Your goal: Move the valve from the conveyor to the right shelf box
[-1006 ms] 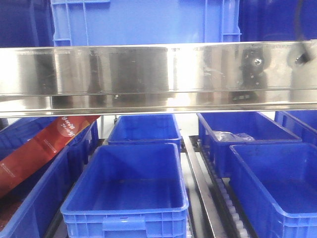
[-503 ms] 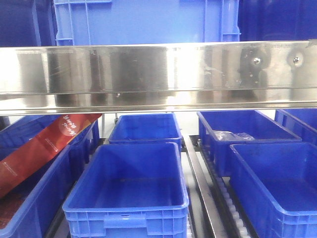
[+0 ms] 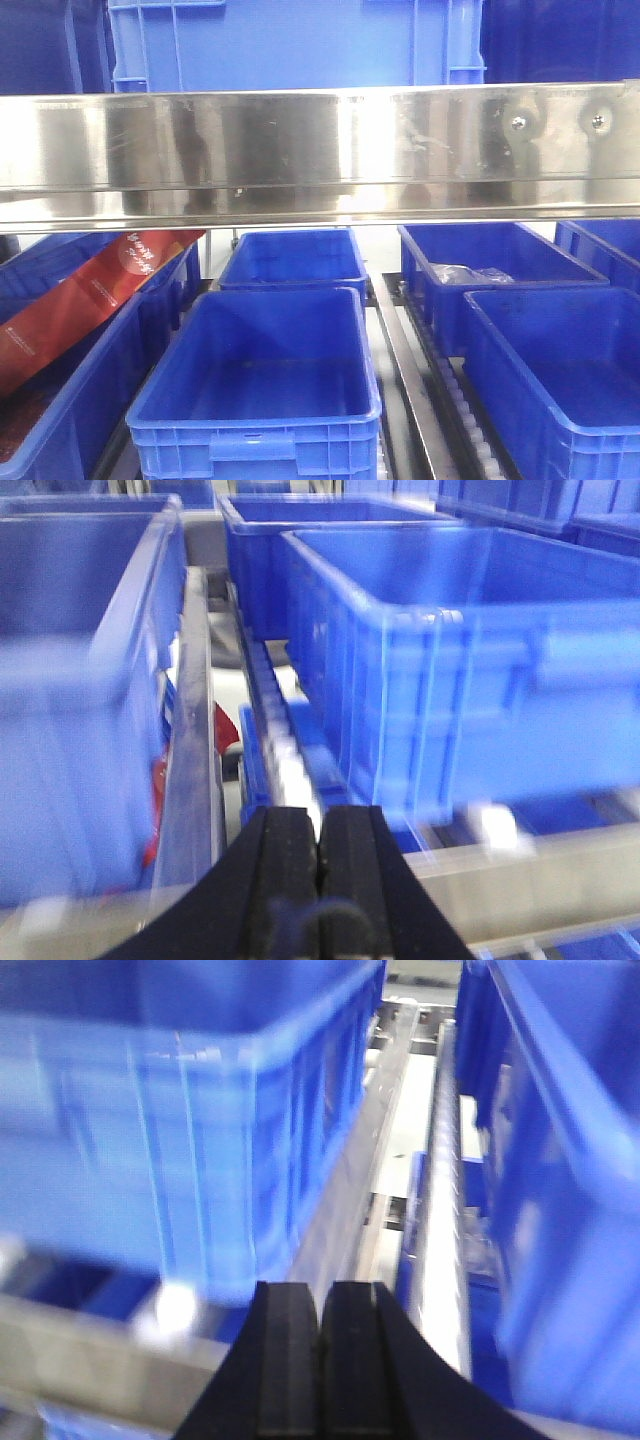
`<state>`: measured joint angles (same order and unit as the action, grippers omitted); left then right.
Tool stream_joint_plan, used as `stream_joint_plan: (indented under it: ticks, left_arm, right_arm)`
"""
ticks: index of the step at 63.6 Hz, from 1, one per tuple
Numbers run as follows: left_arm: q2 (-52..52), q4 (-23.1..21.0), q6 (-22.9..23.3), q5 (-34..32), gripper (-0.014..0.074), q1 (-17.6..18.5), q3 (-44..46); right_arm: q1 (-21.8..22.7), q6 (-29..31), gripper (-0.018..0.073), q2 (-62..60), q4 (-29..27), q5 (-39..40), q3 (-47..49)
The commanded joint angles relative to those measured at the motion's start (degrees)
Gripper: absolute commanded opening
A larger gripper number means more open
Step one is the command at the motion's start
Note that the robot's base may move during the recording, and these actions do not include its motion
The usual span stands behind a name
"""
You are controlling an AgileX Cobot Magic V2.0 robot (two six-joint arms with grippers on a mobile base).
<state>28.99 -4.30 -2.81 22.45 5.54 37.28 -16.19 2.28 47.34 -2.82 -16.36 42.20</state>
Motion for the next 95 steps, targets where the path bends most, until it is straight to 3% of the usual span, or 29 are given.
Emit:
stream_joint_plan:
  ticks: [1,18,73,95]
  left_arm:
    - [-5.1,-0.4,0.5,-3.8,-0.0111,-0.3,-5.3]
    - [-15.0,-0.5,0.5,-6.1,-0.0111,-0.3,-14.5]
    - [-16.7,-0.5,0.5,-5.4,-0.0111,-0.4,-15.0]
    - [-26.1,0.1,0.5,-15.2,-0.0111,-12.3,-27.9]
  right_arm:
    - [0.2,0.3,-0.0162,-5.0,1.6,7.3,-7.4]
    - [0.2,0.3,-0.0162,-18.6,1.6,17.5,-22.4]
    - [0.2,0.3,-0.0162,-20.2,1.6,18.6,-22.7]
    - [0.2,0.3,-0.0162,-20.2,1.6,18.6,-22.7]
